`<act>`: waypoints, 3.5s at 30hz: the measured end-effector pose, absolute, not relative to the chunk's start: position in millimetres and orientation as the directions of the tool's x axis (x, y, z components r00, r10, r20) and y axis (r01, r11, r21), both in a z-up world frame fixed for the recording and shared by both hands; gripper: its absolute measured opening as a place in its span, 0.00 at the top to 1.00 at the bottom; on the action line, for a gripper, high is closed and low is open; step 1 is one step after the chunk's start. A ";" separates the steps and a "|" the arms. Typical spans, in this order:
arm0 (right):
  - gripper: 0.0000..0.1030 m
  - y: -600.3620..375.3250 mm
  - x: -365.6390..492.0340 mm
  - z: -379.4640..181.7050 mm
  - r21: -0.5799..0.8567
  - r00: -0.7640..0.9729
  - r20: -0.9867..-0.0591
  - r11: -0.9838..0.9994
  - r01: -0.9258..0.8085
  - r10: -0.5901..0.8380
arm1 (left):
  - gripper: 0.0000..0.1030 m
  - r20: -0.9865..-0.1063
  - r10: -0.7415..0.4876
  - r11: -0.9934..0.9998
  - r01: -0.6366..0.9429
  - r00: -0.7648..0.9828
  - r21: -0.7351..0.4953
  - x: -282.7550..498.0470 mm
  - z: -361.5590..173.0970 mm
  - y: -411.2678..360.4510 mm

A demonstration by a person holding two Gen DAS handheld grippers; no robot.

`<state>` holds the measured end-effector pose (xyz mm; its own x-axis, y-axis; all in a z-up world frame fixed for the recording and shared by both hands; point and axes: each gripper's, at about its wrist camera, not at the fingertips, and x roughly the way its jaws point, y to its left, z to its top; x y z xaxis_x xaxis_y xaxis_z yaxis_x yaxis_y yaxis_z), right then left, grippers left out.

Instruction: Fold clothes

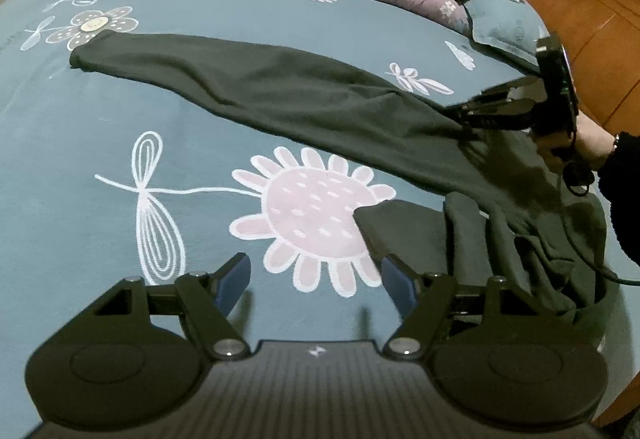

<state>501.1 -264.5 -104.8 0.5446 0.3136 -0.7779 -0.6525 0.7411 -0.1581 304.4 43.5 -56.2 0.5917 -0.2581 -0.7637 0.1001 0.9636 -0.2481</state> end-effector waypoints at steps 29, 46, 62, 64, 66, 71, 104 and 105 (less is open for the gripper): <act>0.57 -199.5 442.4 -88.4 0.144 0.467 -0.782 0.849 -0.509 0.413 | 0.27 -0.699 -0.251 0.968 0.180 0.669 -0.175 363.3 -37.4 114.9; 0.40 -247.9 363.9 -63.0 0.180 0.621 -0.754 0.977 -0.116 0.213 | 0.26 -0.764 -0.289 0.923 0.380 0.577 -0.062 480.4 -87.0 182.9; 0.35 -246.4 342.3 -70.0 0.200 0.617 -0.766 0.979 -0.039 0.181 | 0.26 -0.761 -0.417 0.886 0.409 0.497 -0.218 490.4 -89.0 154.7; 0.32 -248.7 338.1 -69.2 0.205 0.618 -0.765 0.978 -0.033 0.181 | 0.26 -0.784 -0.406 0.888 0.406 0.470 -0.216 484.8 -84.9 161.7; 0.32 -253.3 334.8 -71.0 0.212 0.615 -0.769 0.977 -0.018 0.178 | 0.27 -0.811 -0.364 0.897 0.407 0.457 -0.173 484.2 -78.5 164.8; 0.32 -261.1 336.7 -76.6 0.221 0.615 -0.772 0.975 0.020 0.162 | 0.27 -0.727 -0.351 0.919 0.366 0.590 -0.146 508.2 -57.1 168.8; 0.00 -227.3 416.3 -122.7 0.073 0.563 -0.822 0.996 -0.056 0.092 | 0.26 -0.735 -0.395 0.886 0.441 0.551 -0.145 522.8 -92.9 97.4; 0.00 -227.7 415.7 -122.3 0.072 0.562 -0.822 0.995 -0.063 0.095 | 0.26 -0.740 -0.384 0.886 0.446 0.552 -0.127 515.5 -92.0 99.0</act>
<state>415.7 -227.7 -122.3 0.5616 0.0951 -0.8219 -0.0632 0.9954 0.0720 515.5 99.0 -92.0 0.5522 -0.3837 -0.7401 0.4459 0.8861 -0.1268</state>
